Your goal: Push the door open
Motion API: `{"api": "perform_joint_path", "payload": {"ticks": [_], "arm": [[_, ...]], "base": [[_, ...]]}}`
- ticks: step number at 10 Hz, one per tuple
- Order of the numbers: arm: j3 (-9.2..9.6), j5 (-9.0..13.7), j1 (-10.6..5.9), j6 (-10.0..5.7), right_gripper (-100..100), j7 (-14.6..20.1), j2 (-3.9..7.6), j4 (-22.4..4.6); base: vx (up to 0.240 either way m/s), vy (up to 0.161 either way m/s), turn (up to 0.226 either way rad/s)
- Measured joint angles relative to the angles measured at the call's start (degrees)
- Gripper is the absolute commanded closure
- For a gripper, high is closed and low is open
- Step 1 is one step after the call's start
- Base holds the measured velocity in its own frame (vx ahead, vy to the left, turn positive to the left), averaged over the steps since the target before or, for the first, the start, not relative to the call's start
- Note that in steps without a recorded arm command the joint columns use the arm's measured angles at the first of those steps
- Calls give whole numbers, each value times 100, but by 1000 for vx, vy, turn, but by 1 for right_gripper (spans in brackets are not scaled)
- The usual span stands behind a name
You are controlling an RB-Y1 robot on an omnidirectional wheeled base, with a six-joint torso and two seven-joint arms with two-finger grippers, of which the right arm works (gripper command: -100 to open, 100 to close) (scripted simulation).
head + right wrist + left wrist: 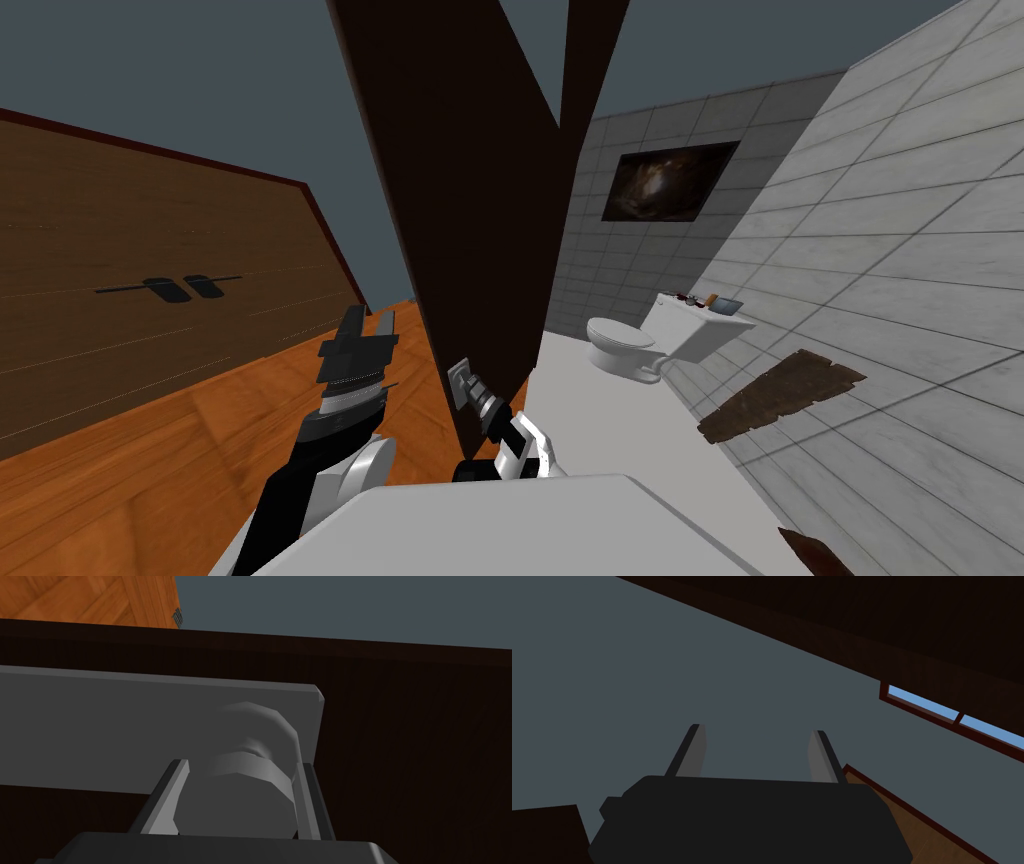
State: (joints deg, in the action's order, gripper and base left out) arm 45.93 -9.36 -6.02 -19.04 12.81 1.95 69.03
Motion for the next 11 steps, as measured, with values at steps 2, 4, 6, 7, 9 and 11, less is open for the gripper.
{"api": "perform_joint_path", "payload": {"ticks": [2, 4, 6, 7, 9, 11], "arm": [[-21, -42, 18, 34, 100, 33, 0, 27], [-43, -92, 47, 86, 100, 46, -22, 62], [-82, -180, 155, 100, 100, 62, -25, 151], [-90, -201, 184, 105, 100, 71, -23, 176], [-124, -254, 221, 109, 100, 67, -63, 173], [-170, -320, 243, 102, 100, 76, -129, 132]], "base": [[19, 49, -41], [23, 77, -77], [63, 108, -51], [36, 69, -42], [6, 43, -55], [30, 89, -86]]}}
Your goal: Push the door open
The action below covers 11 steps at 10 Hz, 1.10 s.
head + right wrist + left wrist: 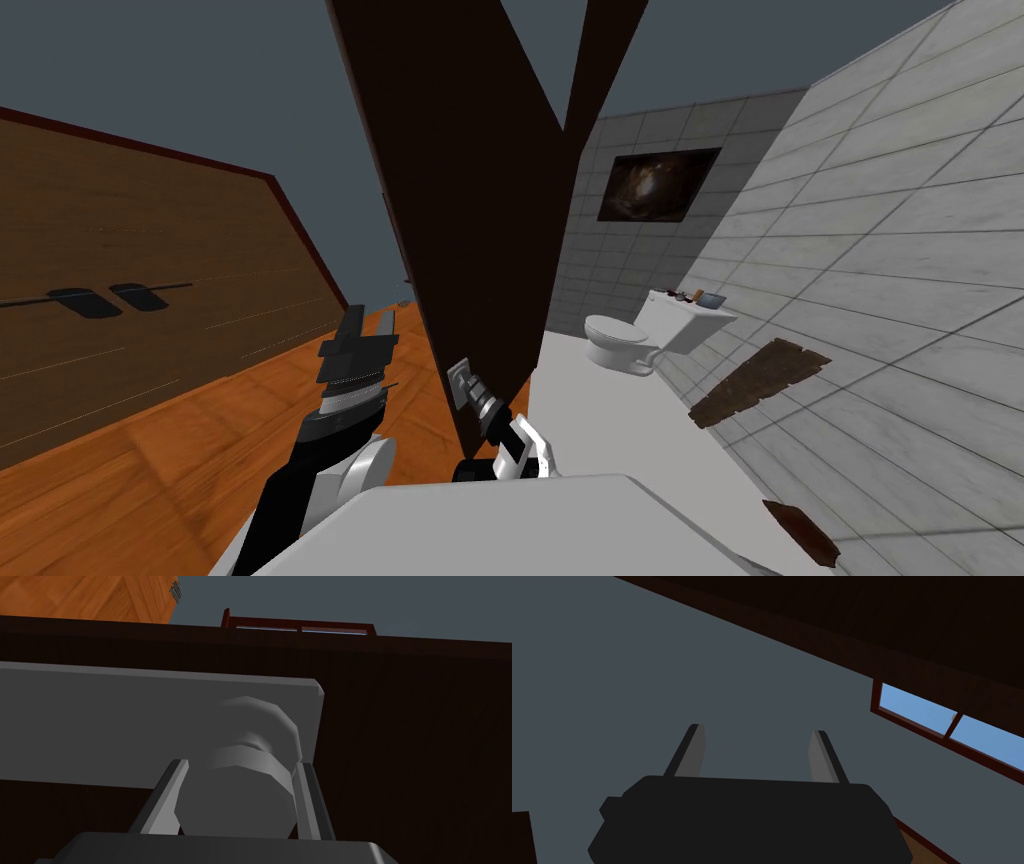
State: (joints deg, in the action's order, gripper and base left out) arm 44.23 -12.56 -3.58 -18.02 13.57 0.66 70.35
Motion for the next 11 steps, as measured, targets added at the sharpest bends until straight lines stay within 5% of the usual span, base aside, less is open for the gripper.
{"api": "perform_joint_path", "payload": {"ticks": [9, 11], "arm": [[-220, -381, 355, 119, 100, 76, -215, 195], [-241, -361, 367, 136, 100, 53, -84, 253]], "base": [[44, 126, -97], [76, 173, -104]]}}
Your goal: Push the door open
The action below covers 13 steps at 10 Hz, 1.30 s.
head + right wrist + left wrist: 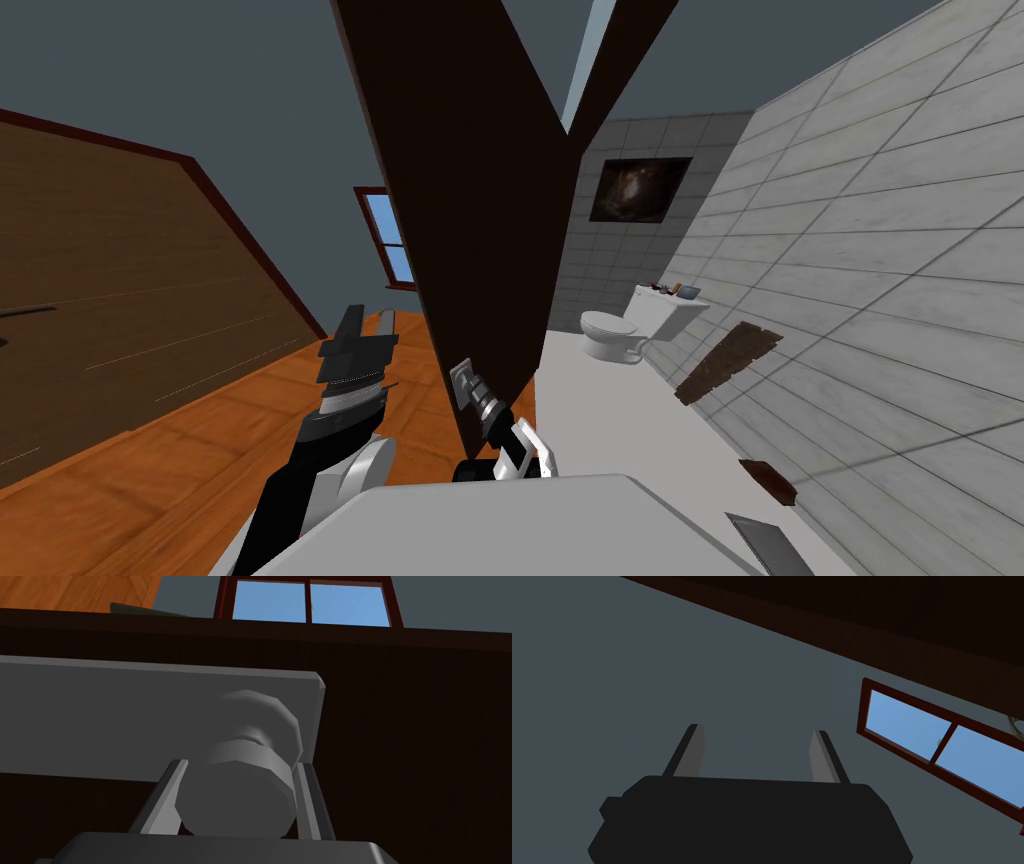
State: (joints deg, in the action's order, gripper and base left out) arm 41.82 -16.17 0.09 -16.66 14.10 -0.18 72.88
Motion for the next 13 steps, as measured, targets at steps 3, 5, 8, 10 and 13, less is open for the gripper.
{"api": "perform_joint_path", "payload": {"ticks": [3, 5, 8, 10, 13], "arm": [[-108, 58, -23, -24, 100, -30, 162, 21], [-206, 72, 16, -33, 100, -117, 116, -23], [-372, 126, -18, -15, 100, -174, 9, -46], [-495, 154, -5, 2, 100, -230, -151, -102], [-553, 174, 36, -22, 100, -267, -1, -16]], "base": [[80, 201, -118], [98, 192, -104], [38, 194, -118], [31, 126, -66], [80, 159, -85]]}}
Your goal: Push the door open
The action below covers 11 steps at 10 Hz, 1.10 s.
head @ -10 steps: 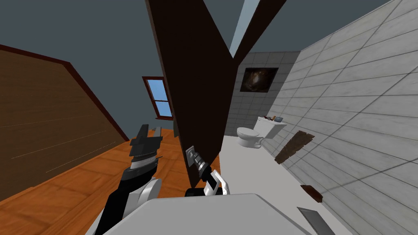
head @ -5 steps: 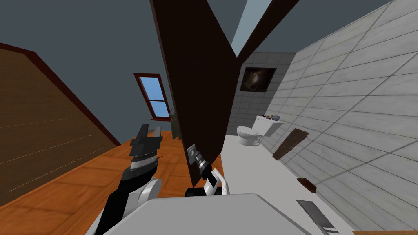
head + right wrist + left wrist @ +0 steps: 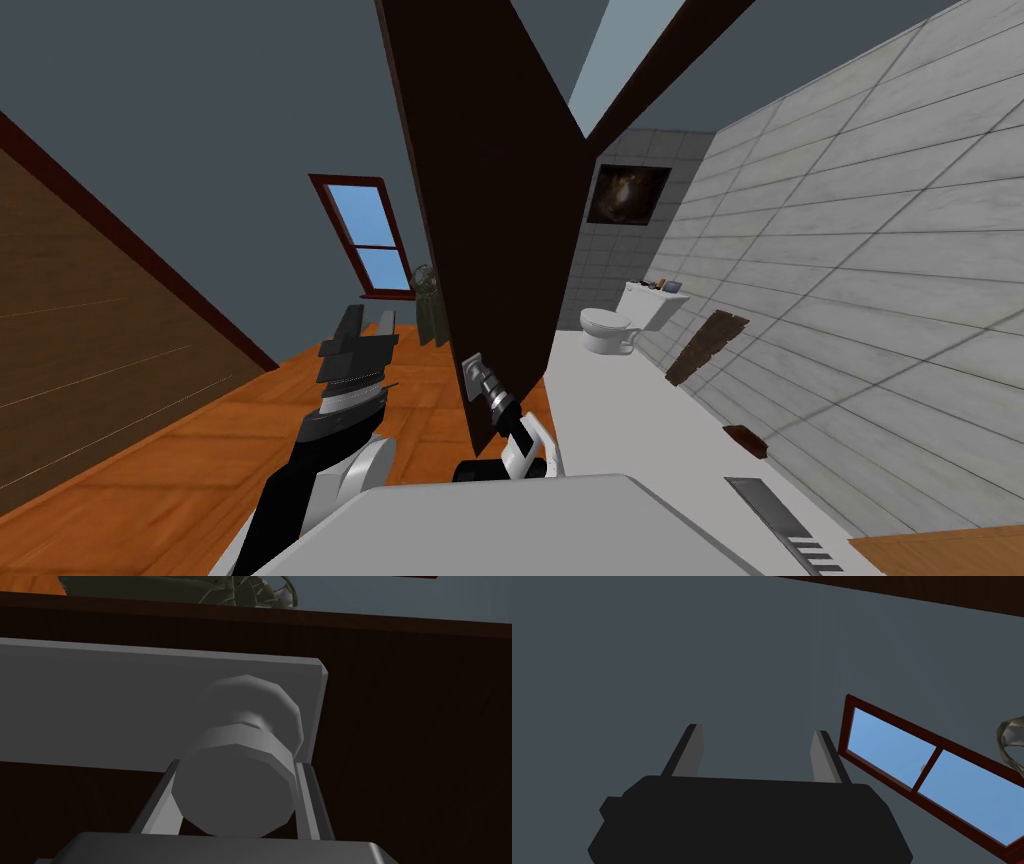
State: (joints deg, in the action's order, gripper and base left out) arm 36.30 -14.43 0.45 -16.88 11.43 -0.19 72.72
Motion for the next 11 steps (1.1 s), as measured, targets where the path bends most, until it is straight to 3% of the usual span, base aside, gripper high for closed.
{"api": "perform_joint_path", "payload": {"ticks": [3, 5, 11], "arm": [[-186, 51, -50, 40, 100, -36, 112, -13], [-336, 90, -94, -24, 100, -68, 112, -55], [-701, 182, -115, 29, 100, -132, -103, -38]], "base": [[95, 192, -87], [69, 191, -65], [57, 163, -77]]}}
